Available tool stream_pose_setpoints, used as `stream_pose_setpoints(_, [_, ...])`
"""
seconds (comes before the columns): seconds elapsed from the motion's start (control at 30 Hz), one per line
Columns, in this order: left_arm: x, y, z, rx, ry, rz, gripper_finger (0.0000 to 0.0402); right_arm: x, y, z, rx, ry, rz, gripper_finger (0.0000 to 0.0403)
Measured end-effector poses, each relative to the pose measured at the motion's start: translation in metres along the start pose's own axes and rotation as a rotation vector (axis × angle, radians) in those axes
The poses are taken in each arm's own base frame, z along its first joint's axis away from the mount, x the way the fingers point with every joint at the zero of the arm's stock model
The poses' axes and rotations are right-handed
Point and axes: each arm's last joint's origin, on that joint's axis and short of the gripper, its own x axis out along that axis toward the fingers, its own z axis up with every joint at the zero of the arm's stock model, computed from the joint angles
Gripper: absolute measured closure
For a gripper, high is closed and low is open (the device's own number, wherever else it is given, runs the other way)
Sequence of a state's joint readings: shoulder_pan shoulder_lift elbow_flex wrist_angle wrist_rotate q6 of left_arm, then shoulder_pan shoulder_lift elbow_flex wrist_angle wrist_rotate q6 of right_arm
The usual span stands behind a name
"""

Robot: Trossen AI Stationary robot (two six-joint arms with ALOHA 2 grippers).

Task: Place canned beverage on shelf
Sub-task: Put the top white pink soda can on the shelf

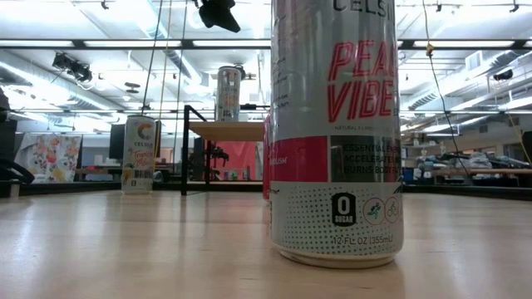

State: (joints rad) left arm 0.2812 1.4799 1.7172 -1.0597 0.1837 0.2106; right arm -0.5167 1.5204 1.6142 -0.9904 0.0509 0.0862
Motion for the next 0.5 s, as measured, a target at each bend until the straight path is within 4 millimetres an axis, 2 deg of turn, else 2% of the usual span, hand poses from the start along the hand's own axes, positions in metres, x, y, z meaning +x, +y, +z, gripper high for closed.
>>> stream_pose_setpoints(0.5, [0.0000,0.0000,0.0000,0.001,0.000,0.000,0.0049,0.0000,0.0008,0.0014,0.001,-0.013,0.023,0.0105])
